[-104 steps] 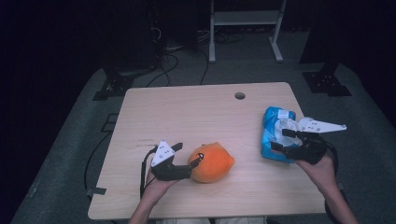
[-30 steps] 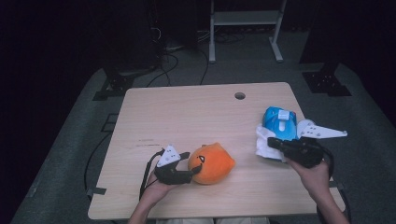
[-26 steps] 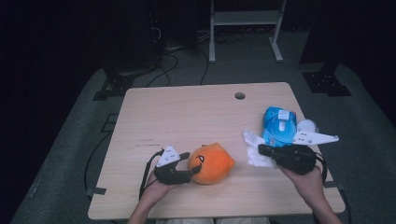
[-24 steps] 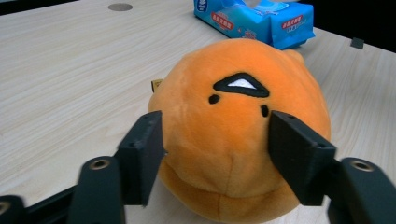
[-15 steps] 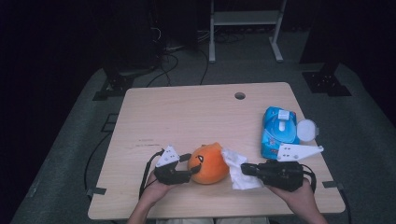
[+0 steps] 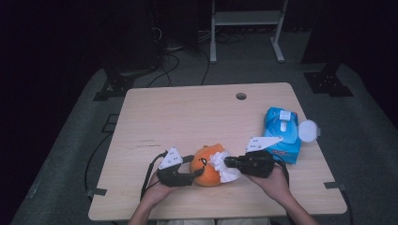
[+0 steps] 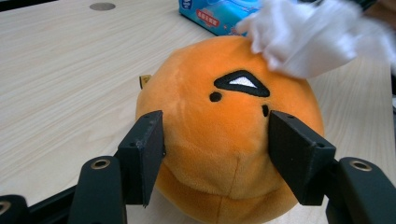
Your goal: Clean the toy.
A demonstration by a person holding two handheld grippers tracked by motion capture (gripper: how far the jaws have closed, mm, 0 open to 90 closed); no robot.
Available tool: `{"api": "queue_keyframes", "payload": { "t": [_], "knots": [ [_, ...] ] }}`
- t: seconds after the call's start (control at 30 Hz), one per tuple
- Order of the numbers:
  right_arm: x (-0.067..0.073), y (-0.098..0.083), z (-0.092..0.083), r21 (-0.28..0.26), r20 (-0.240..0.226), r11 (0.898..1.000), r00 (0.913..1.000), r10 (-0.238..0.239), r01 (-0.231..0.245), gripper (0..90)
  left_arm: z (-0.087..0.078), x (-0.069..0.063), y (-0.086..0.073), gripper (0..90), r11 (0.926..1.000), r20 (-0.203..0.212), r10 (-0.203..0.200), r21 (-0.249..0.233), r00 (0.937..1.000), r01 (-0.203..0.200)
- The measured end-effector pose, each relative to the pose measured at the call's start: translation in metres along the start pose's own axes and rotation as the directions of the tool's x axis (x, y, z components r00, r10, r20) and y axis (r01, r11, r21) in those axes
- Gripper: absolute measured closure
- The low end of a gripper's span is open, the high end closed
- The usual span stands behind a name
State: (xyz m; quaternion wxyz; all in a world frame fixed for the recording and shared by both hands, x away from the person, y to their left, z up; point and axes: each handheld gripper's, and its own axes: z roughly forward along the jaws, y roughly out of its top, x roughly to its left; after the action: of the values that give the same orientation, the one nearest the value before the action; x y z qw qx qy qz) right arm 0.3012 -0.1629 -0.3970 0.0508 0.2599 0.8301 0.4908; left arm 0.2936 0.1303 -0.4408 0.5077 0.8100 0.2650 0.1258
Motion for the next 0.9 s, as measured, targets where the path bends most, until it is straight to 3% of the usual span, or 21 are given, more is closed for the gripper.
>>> {"api": "queue_keyframes", "payload": {
  "t": [0.03, 0.17, 0.33, 0.4, 0.6, 0.7, 0.8, 0.9],
  "knots": [
    [0.000, 0.001, 0.003, -0.003, -0.011, 1.000, 0.9999, -0.002, 0.002, 78.5, 0.000, -0.001, 0.000, 37.2, 1.0000, 0.001, 0.000, 0.000, 1.0000, 0.000],
    [0.006, 0.000, 0.018, 0.009, 0.039, 0.996, 0.9954, -0.087, 0.087, 69.7, 0.001, -0.001, -0.001, 35.3, 0.9999, 0.029, 0.010, 0.002, 0.9995, -0.010],
    [0.008, -0.004, 0.026, -0.011, 0.035, 0.994, 0.9934, -0.109, 0.109, 61.4, 0.001, 0.000, -0.004, 33.5, 0.9999, 0.062, 0.010, 0.012, 0.9980, -0.010],
    [0.008, -0.007, 0.029, -0.016, 0.029, 0.993, 0.9930, -0.115, 0.115, 57.1, 0.002, -0.001, -0.005, 30.1, 0.9997, 0.095, 0.011, 0.023, 0.9954, -0.013],
    [0.016, -0.017, 0.038, -0.035, 0.058, 0.984, 0.9837, -0.170, 0.172, 52.8, 0.007, -0.007, -0.005, 19.4, 0.9964, 0.136, 0.046, 0.064, 0.9896, -0.055],
    [0.020, -0.016, 0.040, -0.022, 0.079, 0.985, 0.9819, -0.172, 0.174, 56.0, 0.012, -0.013, -0.004, 17.7, 0.9922, 0.114, 0.081, 0.086, 0.9902, -0.091],
    [0.024, -0.016, 0.042, 0.006, 0.117, 0.983, 0.9759, -0.184, 0.185, 68.7, 0.013, -0.013, -0.004, 18.0, 0.9937, 0.106, 0.068, 0.081, 0.9920, -0.077],
    [0.024, -0.018, 0.042, -0.003, 0.122, 0.986, 0.9789, -0.164, 0.165, 76.7, 0.012, -0.011, -0.005, 20.6, 0.9938, 0.097, 0.072, 0.078, 0.9927, -0.080]
  ]
}}
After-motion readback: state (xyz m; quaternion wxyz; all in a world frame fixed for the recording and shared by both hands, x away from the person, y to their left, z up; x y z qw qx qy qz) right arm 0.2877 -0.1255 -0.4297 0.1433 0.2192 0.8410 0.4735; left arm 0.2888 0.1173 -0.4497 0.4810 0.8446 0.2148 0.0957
